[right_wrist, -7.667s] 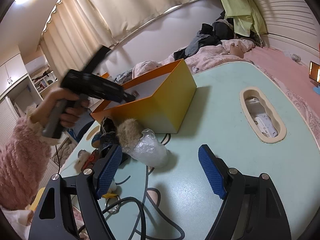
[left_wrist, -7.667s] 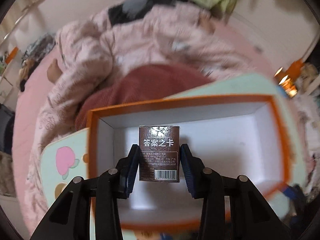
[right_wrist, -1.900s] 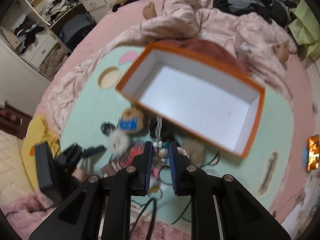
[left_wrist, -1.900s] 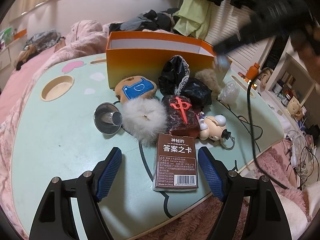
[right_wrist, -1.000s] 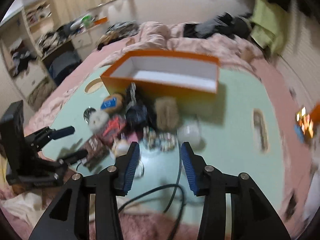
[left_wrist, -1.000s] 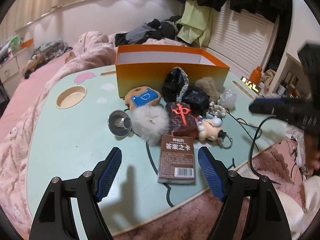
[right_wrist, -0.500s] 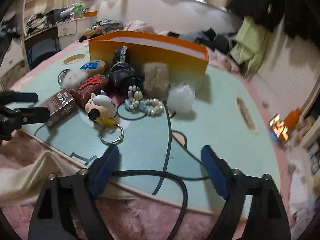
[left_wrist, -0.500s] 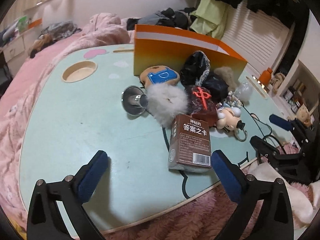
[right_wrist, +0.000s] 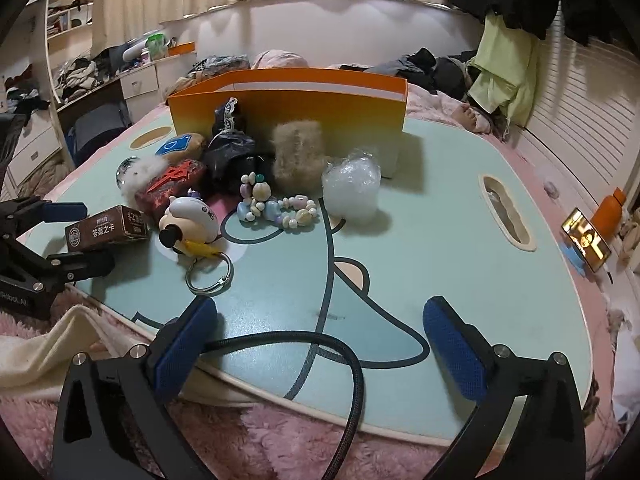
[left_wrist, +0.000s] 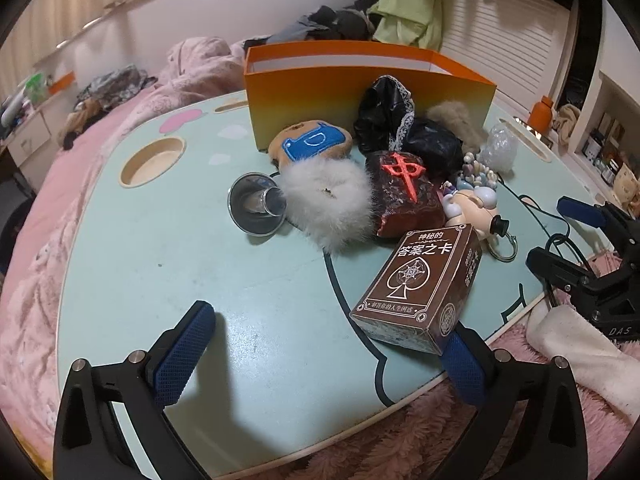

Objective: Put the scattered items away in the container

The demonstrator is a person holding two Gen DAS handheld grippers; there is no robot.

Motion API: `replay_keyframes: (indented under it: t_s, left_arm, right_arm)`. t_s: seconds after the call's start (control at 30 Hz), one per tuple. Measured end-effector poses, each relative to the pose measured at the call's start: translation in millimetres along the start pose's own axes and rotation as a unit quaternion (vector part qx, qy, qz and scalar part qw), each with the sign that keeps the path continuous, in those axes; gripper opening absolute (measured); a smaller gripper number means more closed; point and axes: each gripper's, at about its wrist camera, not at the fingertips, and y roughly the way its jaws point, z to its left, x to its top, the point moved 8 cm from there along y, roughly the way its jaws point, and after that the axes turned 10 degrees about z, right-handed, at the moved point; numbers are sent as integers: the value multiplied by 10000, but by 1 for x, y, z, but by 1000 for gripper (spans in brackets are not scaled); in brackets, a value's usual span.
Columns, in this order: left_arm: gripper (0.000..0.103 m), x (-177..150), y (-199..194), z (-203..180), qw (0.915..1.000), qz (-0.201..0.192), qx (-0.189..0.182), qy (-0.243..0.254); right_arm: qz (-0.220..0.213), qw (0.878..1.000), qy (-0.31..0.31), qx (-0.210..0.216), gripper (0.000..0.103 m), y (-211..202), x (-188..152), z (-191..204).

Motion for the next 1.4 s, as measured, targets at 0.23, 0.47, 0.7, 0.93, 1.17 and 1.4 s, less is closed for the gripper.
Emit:
replay_keyframes:
  t_s: [0.23, 0.47, 0.7, 0.93, 1.17, 1.4]
  left_arm:
    - [103, 0, 1, -1, 10000, -2, -1, 5]
    - [103, 0, 1, 0, 10000, 0, 0, 3]
    - [103, 1, 0, 0, 10000, 2, -3, 0]
    - [103, 1, 1, 0, 10000, 2, -3, 4]
    - [103, 1, 2, 0, 10000, 11, -2, 6]
    - [103, -2, 2, 5, 10000, -50, -7, 50]
  right_arm:
    - [-2, 10000, 1, -2, 103, 0, 0, 0]
    - [-1, 10000, 2, -3, 103, 0, 0, 1]
    - [-4, 10000, 0, -5, 103, 0, 0, 1]
    - [-5, 10000, 2, -9, 103, 0, -1, 1]
    - [-9, 10000, 2, -13, 103, 0, -1, 2]
    - [-12, 10000, 5, -13, 103, 0, -2, 3]
